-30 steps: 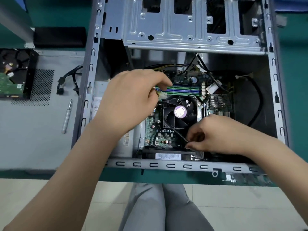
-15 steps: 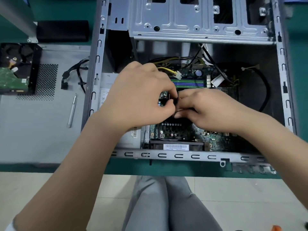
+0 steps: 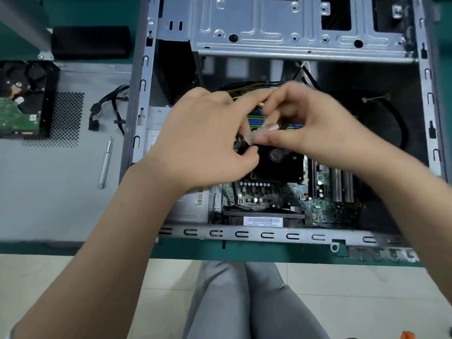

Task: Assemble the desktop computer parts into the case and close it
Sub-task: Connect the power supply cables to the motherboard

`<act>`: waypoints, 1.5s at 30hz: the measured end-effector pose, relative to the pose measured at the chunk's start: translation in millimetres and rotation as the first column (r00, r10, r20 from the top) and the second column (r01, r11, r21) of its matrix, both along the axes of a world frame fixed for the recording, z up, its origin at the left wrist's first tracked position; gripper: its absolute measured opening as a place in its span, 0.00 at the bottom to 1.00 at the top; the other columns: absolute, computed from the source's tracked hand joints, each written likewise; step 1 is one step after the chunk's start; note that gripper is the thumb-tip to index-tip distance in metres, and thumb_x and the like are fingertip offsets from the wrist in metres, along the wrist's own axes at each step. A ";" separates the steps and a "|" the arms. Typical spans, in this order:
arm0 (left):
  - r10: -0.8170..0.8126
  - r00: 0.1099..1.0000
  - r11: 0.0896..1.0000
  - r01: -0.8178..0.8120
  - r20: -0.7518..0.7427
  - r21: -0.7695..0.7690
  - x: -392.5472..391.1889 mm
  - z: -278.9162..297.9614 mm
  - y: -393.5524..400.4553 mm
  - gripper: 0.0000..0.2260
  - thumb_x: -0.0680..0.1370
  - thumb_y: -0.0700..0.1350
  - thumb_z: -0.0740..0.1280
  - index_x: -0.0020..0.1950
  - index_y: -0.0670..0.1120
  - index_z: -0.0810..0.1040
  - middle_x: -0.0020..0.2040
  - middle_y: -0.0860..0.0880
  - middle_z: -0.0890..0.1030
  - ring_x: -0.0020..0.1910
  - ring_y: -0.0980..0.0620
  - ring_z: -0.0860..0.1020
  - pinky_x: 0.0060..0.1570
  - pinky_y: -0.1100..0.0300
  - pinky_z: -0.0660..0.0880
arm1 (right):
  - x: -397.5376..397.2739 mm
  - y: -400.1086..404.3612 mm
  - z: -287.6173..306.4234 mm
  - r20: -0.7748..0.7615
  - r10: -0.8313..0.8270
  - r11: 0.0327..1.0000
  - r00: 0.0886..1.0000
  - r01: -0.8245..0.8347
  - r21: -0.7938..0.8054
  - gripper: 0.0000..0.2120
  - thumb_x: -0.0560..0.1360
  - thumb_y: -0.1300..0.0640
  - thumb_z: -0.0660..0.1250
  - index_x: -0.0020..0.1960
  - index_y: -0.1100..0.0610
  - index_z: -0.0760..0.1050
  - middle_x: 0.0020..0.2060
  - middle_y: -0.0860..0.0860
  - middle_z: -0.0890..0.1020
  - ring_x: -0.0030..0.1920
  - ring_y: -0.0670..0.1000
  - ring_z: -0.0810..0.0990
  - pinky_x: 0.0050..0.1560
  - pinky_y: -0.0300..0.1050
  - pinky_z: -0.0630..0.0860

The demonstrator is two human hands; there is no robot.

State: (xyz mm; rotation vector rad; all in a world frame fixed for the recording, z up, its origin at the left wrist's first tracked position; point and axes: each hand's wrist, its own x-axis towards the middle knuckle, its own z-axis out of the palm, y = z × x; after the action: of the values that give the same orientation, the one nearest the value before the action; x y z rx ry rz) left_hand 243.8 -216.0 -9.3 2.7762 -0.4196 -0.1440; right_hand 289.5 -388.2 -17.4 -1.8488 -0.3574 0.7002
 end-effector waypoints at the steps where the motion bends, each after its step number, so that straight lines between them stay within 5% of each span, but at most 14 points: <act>1: -0.019 1.000 1.000 0.019 0.003 0.014 0.4 -1.2 1.1 0.25 0.69 0.57 0.61 0.67 0.60 0.71 0.37 0.60 0.73 0.42 0.55 0.72 0.52 0.59 0.64 | 3.2 -8.8 0.6 -0.077 -0.017 0.998 0.997 0.021 0.060 0.19 0.64 0.55 0.76 0.48 0.52 0.70 0.37 0.51 0.82 0.33 0.48 0.78 0.32 0.41 0.77; 5: 0.007 1.000 0.997 -0.009 0.031 0.079 2.5 -6.7 0.7 0.14 0.70 0.52 0.62 0.53 0.56 0.81 0.35 0.52 0.77 0.45 0.49 0.76 0.46 0.54 0.66 | 4.7 -36.2 -2.3 -0.038 0.054 0.996 0.998 -0.056 -0.070 0.15 0.68 0.53 0.72 0.53 0.44 0.73 0.39 0.49 0.82 0.31 0.49 0.79 0.26 0.38 0.74; 11: 0.116 0.993 0.990 -0.118 0.026 0.072 2.9 -7.3 -3.0 0.16 0.67 0.52 0.60 0.51 0.55 0.81 0.33 0.52 0.75 0.38 0.49 0.73 0.41 0.58 0.64 | -6.7 -52.1 -11.5 -0.073 0.320 0.903 0.945 -0.327 -0.279 0.04 0.76 0.51 0.66 0.47 0.42 0.75 0.25 0.49 0.78 0.19 0.46 0.70 0.22 0.35 0.68; 16: 0.145 0.989 0.985 -0.147 0.032 0.089 3.2 -6.0 -5.3 0.15 0.67 0.51 0.60 0.50 0.53 0.81 0.31 0.49 0.73 0.35 0.47 0.71 0.39 0.58 0.61 | -16.8 -40.4 -20.2 0.069 0.776 0.505 0.627 -0.551 -0.664 0.19 0.75 0.51 0.63 0.61 0.30 0.71 0.33 0.30 0.78 0.33 0.34 0.72 0.32 0.32 0.63; 18: 0.153 0.988 0.984 -0.155 0.033 0.088 3.1 -5.5 -5.3 0.15 0.68 0.50 0.60 0.50 0.52 0.81 0.31 0.50 0.72 0.35 0.48 0.71 0.39 0.59 0.60 | -24.1 -36.7 -27.9 0.087 0.847 0.405 0.524 -0.531 -0.745 0.21 0.75 0.53 0.61 0.64 0.33 0.70 0.43 0.40 0.82 0.40 0.41 0.76 0.36 0.38 0.69; 21: 0.153 0.988 0.984 -0.155 0.031 0.088 3.0 -4.9 -5.5 0.14 0.68 0.50 0.60 0.48 0.52 0.81 0.30 0.51 0.71 0.34 0.49 0.69 0.38 0.59 0.58 | -26.5 -38.9 -32.2 0.097 0.894 0.322 0.438 -0.477 -0.818 0.13 0.73 0.55 0.60 0.55 0.44 0.75 0.40 0.47 0.80 0.40 0.52 0.79 0.38 0.43 0.76; 30: 0.152 0.987 0.985 -0.155 0.044 0.075 3.5 -5.1 -6.1 0.14 0.68 0.49 0.61 0.49 0.51 0.82 0.29 0.50 0.71 0.33 0.50 0.67 0.39 0.59 0.60 | -13.2 -69.9 -20.2 0.052 0.812 0.347 0.582 -0.409 -0.844 0.12 0.75 0.37 0.59 0.55 0.37 0.75 0.48 0.39 0.79 0.51 0.43 0.77 0.43 0.40 0.74; 35: 0.152 0.987 0.983 -0.155 0.042 0.094 3.0 -5.3 -7.2 0.10 0.68 0.48 0.61 0.44 0.50 0.80 0.28 0.50 0.71 0.32 0.48 0.69 0.37 0.59 0.60 | -9.9 -80.5 -27.5 0.114 0.822 0.293 0.557 -0.243 -0.925 0.09 0.76 0.42 0.60 0.54 0.39 0.75 0.51 0.42 0.71 0.57 0.43 0.72 0.36 0.39 0.69; 40: 0.161 0.985 0.981 -0.166 0.055 0.098 3.1 -6.6 -7.8 0.10 0.68 0.49 0.62 0.44 0.49 0.81 0.29 0.49 0.72 0.33 0.48 0.69 0.37 0.59 0.61 | -8.6 -78.8 -31.7 0.028 0.733 0.277 0.680 -0.260 -0.925 0.05 0.72 0.50 0.62 0.46 0.45 0.76 0.42 0.43 0.78 0.44 0.50 0.78 0.35 0.41 0.70; 45: 0.165 0.983 0.982 -0.171 0.077 0.084 2.6 -7.9 -7.0 0.11 0.68 0.49 0.62 0.46 0.50 0.82 0.29 0.50 0.72 0.33 0.50 0.66 0.38 0.60 0.60 | -10.9 -70.1 -36.2 -0.087 0.633 0.318 0.769 -0.361 -0.877 0.05 0.70 0.57 0.66 0.45 0.52 0.79 0.37 0.48 0.80 0.43 0.53 0.79 0.41 0.44 0.76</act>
State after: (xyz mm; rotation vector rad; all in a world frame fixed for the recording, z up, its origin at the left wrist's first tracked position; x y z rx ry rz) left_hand 246.4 -222.9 -17.3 2.8965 -0.1977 -0.0268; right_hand 278.5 -458.3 -53.6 -2.8899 -0.9509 1.2120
